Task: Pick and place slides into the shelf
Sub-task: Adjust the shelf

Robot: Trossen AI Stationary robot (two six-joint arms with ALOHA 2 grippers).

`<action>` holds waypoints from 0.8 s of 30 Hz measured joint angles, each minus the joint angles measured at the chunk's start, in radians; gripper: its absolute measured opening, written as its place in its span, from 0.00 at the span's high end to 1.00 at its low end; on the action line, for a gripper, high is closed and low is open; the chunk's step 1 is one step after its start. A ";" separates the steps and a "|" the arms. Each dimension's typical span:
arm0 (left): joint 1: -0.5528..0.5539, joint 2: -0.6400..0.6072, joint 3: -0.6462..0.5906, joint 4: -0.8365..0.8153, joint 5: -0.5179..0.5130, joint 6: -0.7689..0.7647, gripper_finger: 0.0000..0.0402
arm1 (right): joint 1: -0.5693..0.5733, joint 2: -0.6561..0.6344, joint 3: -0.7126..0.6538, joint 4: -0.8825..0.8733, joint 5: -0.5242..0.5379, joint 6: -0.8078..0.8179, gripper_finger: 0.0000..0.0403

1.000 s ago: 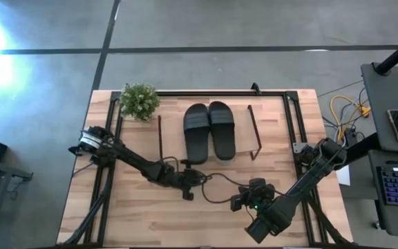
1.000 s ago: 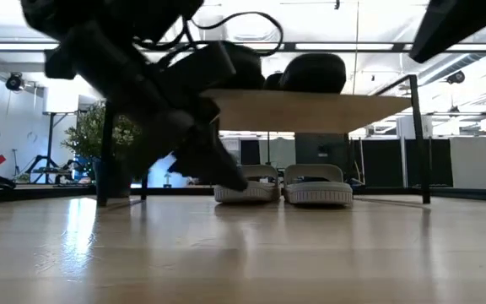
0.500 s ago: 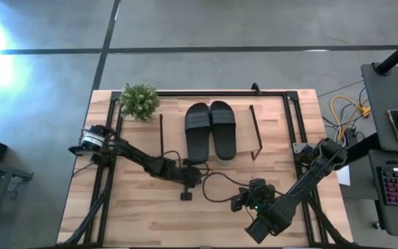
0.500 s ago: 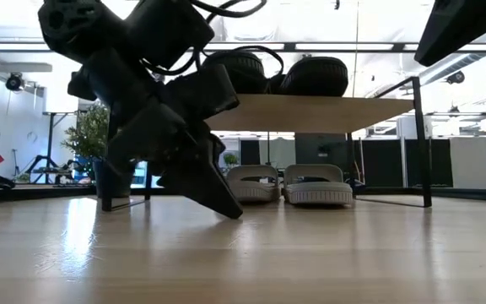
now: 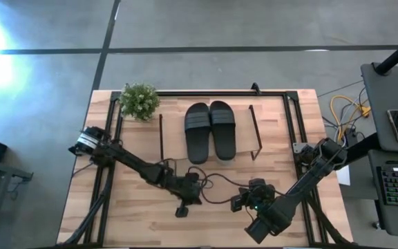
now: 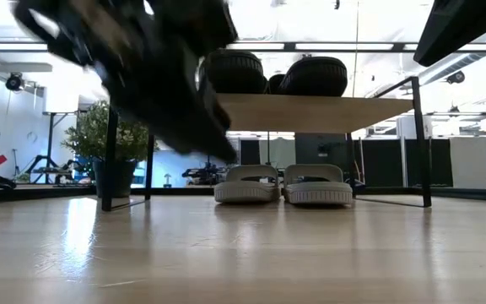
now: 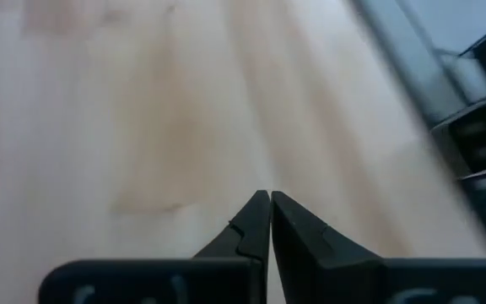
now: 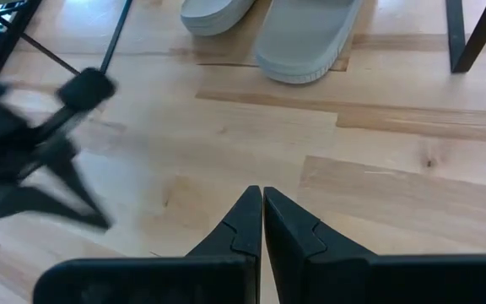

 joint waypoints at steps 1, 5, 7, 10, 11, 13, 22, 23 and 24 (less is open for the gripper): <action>-0.011 -0.016 0.004 0.001 -0.004 -0.006 1.00 | -0.001 0.000 -0.001 0.002 0.000 0.000 0.98; -0.064 -0.080 -0.002 -0.036 -0.039 -0.113 1.00 | -0.007 0.000 -0.006 0.003 -0.004 -0.001 0.98; -0.106 -0.121 -0.018 -0.157 -0.157 -0.197 1.00 | -0.008 0.000 -0.007 0.005 -0.005 -0.001 0.98; -0.198 -0.197 -0.043 -0.361 -0.405 -0.368 1.00 | -0.010 0.000 -0.011 0.006 -0.006 -0.001 0.98; -0.228 -0.230 -0.048 -0.416 -0.472 -0.449 1.00 | -0.010 0.000 -0.013 0.007 -0.006 -0.002 0.98; -0.284 -0.292 -0.064 -0.500 -0.585 -0.625 1.00 | -0.010 0.000 -0.020 0.007 -0.007 -0.001 0.98; -0.293 -0.412 -0.191 -0.683 -0.775 -0.878 1.00 | -0.025 0.000 -0.045 0.011 -0.004 -0.004 0.98; -0.276 -0.412 -0.198 -0.682 -0.775 -0.853 1.00 | -0.028 0.000 -0.045 0.011 -0.003 -0.004 0.98; -0.257 -0.414 -0.202 -0.680 -0.775 -0.827 1.00 | -0.031 0.000 -0.045 0.012 -0.003 -0.004 0.98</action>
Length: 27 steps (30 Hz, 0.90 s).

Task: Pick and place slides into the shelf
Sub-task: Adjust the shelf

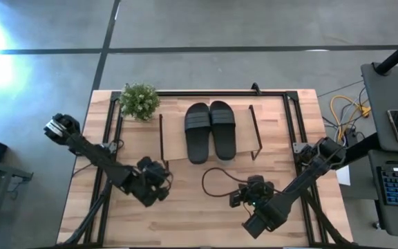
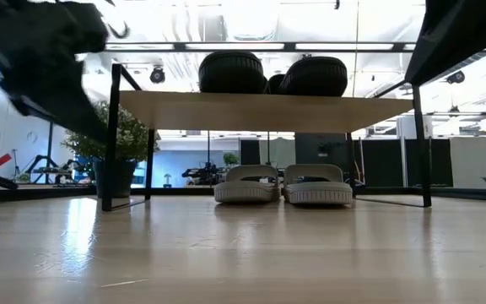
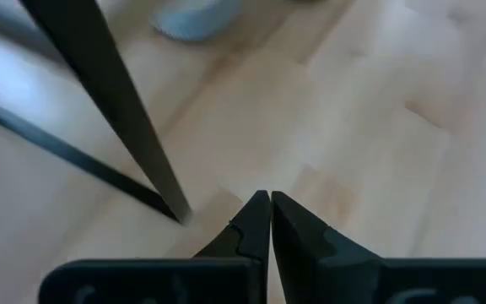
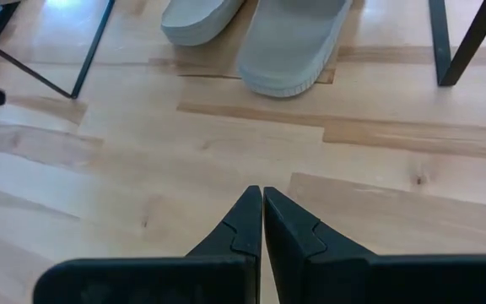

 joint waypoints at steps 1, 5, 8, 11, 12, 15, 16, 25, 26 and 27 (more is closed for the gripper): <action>0.019 -0.002 -0.001 0.002 -0.001 0.026 1.00 | -0.002 0.000 0.000 0.001 0.001 0.000 0.98; 0.102 0.000 -0.014 0.004 -0.003 0.156 1.00 | -0.007 0.000 0.000 0.015 0.002 0.000 0.98; 0.171 0.000 -0.033 0.038 -0.004 0.257 1.00 | -0.007 0.000 0.000 0.034 0.003 0.000 0.98; 0.237 0.001 -0.051 0.072 0.002 0.386 1.00 | -0.007 0.000 0.000 0.040 0.003 0.000 0.98; 0.258 0.001 -0.051 0.091 0.005 0.418 1.00 | -0.007 0.000 0.000 0.041 0.003 0.000 0.98; 0.307 0.001 -0.050 0.132 0.024 0.475 1.00 | -0.007 0.000 0.000 0.043 0.003 0.000 0.98; 0.319 0.001 -0.051 0.145 0.030 0.494 1.00 | -0.007 0.000 0.000 0.045 0.003 0.000 0.98; 0.374 -0.005 -0.051 0.233 0.126 0.616 1.00 | -0.007 0.000 0.000 0.049 -0.017 -0.008 0.98; 0.368 -0.011 -0.051 0.233 0.136 0.616 1.00 | -0.007 0.000 -0.001 0.050 -0.030 -0.012 0.98; 0.360 -0.020 -0.051 0.232 0.145 0.617 1.00 | -0.007 0.000 -0.002 0.051 -0.043 -0.014 0.98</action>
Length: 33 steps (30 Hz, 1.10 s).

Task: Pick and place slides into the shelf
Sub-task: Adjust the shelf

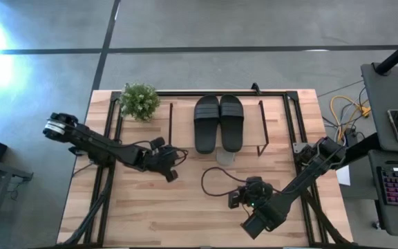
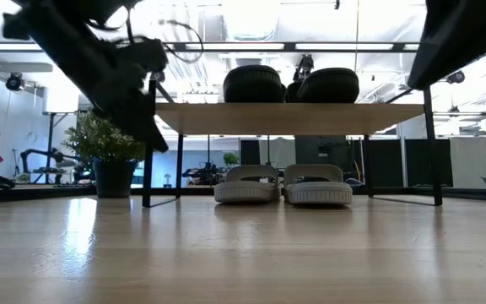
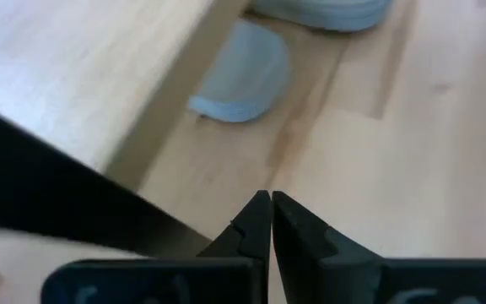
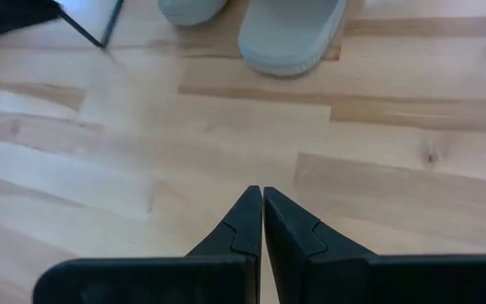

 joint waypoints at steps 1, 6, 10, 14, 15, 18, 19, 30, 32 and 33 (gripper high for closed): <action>-0.012 -0.010 0.000 0.000 0.001 0.001 1.00 | 0.000 0.001 -0.001 0.002 -0.011 -0.001 0.98; -0.077 -0.110 0.000 -0.006 -0.030 0.050 1.00 | 0.002 0.002 -0.040 0.108 -0.071 -0.005 0.98; -0.145 -0.219 0.001 -0.046 -0.040 0.020 1.00 | -0.002 0.002 -0.154 0.364 -0.071 -0.015 0.98; -0.212 -0.308 0.001 -0.150 -0.044 -0.062 1.00 | -0.032 0.005 -0.286 0.533 0.023 -0.012 0.98; -0.229 -0.325 0.001 -0.168 -0.046 -0.069 1.00 | -0.041 0.005 -0.302 0.540 0.055 -0.012 0.98; -0.276 -0.365 0.000 -0.212 -0.047 -0.074 1.00 | -0.081 0.005 -0.344 0.552 0.074 -0.062 0.98; -0.286 -0.373 0.000 -0.227 -0.046 -0.074 1.00 | -0.097 0.005 -0.359 0.575 0.063 -0.103 0.98; -0.312 -0.376 -0.029 -0.265 -0.068 -0.080 1.00 | -0.274 0.013 -0.475 1.077 -0.003 -0.610 0.98; -0.313 -0.378 -0.049 -0.268 -0.069 -0.082 1.00 | -0.291 0.013 -0.464 1.014 -0.013 -0.610 0.98; -0.313 -0.378 -0.058 -0.266 -0.069 -0.084 1.00 | -0.298 0.013 -0.458 0.981 -0.019 -0.611 0.98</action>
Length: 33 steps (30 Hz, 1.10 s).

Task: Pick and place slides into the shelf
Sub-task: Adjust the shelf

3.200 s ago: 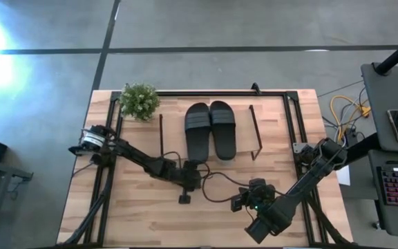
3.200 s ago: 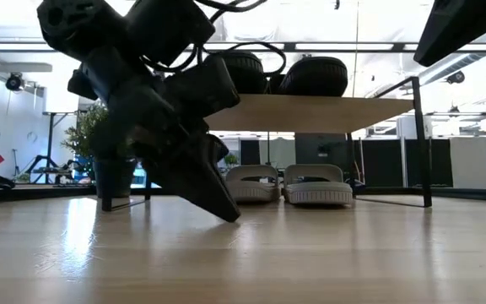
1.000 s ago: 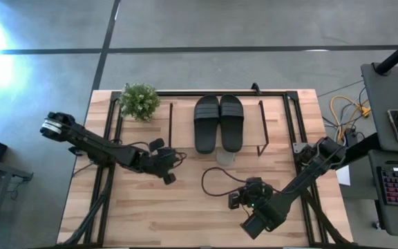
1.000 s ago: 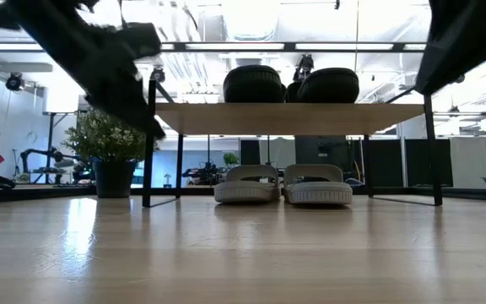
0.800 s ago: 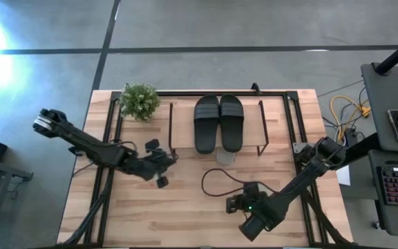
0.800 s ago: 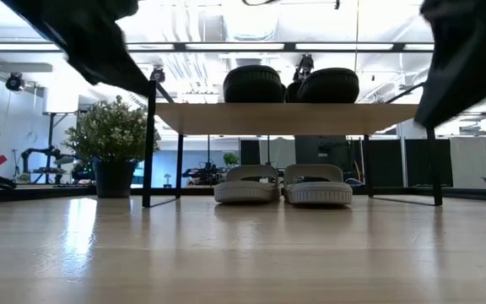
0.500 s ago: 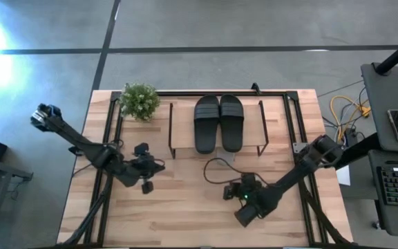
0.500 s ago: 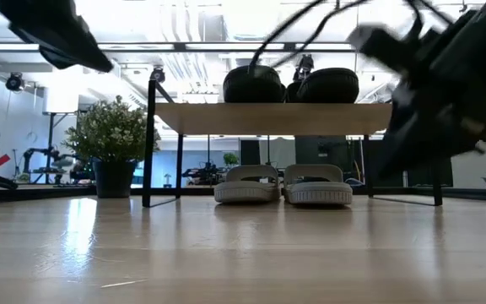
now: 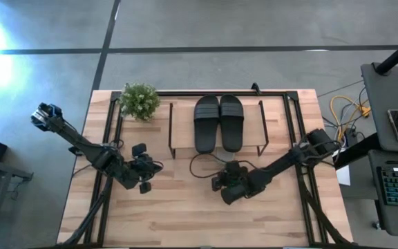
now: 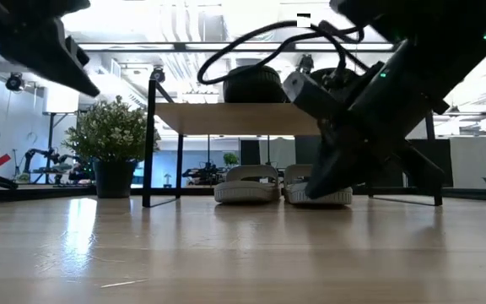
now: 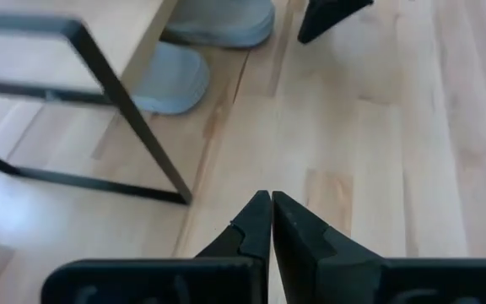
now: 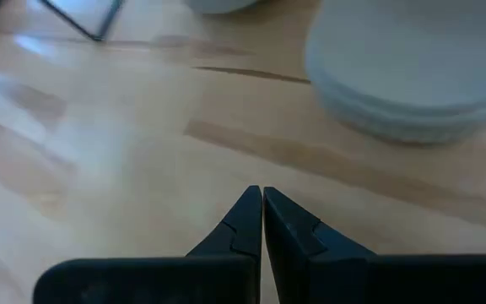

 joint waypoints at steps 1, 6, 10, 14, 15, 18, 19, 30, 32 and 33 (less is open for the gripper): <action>0.000 0.000 -0.008 0.001 0.000 -0.009 1.00 | -0.007 0.000 0.004 -0.022 -0.009 0.000 0.98; 0.000 0.005 -0.026 0.000 -0.002 -0.022 1.00 | -0.038 0.000 0.005 -0.057 -0.012 -0.004 0.98; -0.001 0.005 -0.029 -0.001 -0.010 -0.015 1.00 | -0.068 0.000 0.002 -0.106 0.004 -0.005 0.98; -0.001 0.005 -0.029 -0.001 -0.014 -0.014 1.00 | -0.093 0.000 0.002 -0.154 0.052 -0.004 0.98; -0.001 0.005 -0.029 -0.001 -0.014 -0.014 1.00 | -0.102 0.000 0.002 -0.160 0.058 -0.005 0.98; -0.001 0.005 -0.030 -0.001 -0.014 -0.013 1.00 | -0.126 0.000 0.002 -0.165 0.071 -0.027 0.98; -0.001 0.005 -0.031 -0.001 -0.014 -0.013 1.00 | -0.134 0.000 0.002 -0.165 0.072 -0.042 0.98; -0.001 0.005 -0.058 0.009 -0.015 -0.013 1.00 | -0.141 -0.001 0.008 -0.164 0.063 -0.066 0.98; 0.000 0.005 -0.062 0.015 -0.015 -0.013 1.00 | -0.113 -0.001 0.021 -0.162 0.061 -0.061 0.98; 0.000 0.005 -0.063 0.021 -0.015 -0.013 1.00 | -0.096 -0.002 0.029 -0.162 0.056 -0.060 0.98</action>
